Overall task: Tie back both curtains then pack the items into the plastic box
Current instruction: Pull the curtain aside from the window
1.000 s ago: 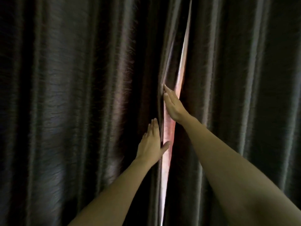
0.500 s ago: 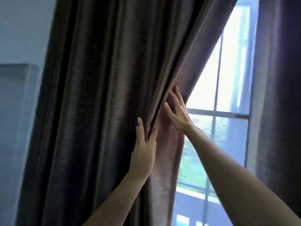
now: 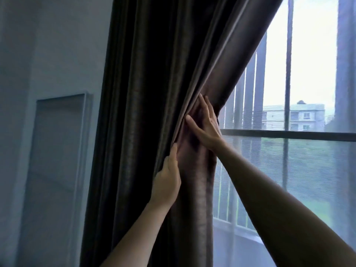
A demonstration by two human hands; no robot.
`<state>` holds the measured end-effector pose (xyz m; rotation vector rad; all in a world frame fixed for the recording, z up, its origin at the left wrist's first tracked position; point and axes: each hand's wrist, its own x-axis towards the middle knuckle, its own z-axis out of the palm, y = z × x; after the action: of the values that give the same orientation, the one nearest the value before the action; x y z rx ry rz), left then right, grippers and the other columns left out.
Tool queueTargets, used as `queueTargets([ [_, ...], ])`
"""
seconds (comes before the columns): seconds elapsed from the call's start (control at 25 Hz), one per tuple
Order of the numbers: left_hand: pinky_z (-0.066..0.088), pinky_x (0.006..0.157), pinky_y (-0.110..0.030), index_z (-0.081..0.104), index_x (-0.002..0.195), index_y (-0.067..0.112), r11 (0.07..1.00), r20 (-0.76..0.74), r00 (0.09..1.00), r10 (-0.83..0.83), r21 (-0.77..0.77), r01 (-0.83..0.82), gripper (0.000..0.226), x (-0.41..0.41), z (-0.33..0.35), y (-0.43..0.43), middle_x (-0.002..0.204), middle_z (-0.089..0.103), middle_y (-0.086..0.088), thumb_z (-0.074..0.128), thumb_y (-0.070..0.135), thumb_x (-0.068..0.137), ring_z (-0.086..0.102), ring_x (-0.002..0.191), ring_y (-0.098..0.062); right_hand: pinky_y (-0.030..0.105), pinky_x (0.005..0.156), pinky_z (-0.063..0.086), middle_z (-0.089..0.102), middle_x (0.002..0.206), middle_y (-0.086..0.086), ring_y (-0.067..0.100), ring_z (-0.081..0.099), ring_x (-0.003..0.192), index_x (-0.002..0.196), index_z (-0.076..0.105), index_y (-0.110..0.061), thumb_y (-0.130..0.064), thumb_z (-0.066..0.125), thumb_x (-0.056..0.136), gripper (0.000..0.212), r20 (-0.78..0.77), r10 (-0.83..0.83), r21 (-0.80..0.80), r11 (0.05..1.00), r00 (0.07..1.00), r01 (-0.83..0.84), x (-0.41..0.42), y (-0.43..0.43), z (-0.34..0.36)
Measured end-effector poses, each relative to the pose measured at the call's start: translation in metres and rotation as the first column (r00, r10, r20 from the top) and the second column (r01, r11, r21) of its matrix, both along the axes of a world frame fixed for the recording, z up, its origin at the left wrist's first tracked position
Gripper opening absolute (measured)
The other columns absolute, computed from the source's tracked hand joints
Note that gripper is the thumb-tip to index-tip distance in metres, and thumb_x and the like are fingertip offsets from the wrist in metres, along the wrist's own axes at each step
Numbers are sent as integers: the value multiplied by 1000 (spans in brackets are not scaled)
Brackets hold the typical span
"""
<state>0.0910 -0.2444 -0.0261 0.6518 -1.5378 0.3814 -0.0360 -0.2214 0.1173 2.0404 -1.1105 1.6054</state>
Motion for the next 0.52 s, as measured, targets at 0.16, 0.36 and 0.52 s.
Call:
queueTargets([
  [0.16, 61, 71, -37, 26, 138, 12, 990, -44, 992, 123, -59, -125, 41, 46, 11, -37, 116, 67, -14, 32, 23, 99, 70, 94, -25, 44, 113, 18, 4, 160, 4, 25, 10, 146, 145, 9, -47, -59, 52, 85, 74, -14, -3, 23, 1000, 1000, 3, 51, -38, 7],
  [0.36, 54, 52, -32, 51, 123, 11, 891, -95, 891, 445, -50, -451, 39, 97, 19, -71, 93, 70, -10, 61, 22, 86, 69, 73, -24, 49, 115, 21, 8, 158, 6, 31, 12, 144, 141, 16, -52, -64, 53, 81, 72, -17, -10, 43, 999, 1000, 11, 106, -90, 20],
  [0.52, 46, 83, -55, 50, 119, 19, 800, -122, 791, 599, 122, -587, 45, 134, 31, -102, 127, 52, -22, 63, 38, 80, 54, 111, -41, 53, 115, 20, 7, 156, 5, 36, 8, 142, 141, 17, -52, -63, 52, 83, 68, -61, 12, 106, 994, 998, -5, 154, -131, 27],
])
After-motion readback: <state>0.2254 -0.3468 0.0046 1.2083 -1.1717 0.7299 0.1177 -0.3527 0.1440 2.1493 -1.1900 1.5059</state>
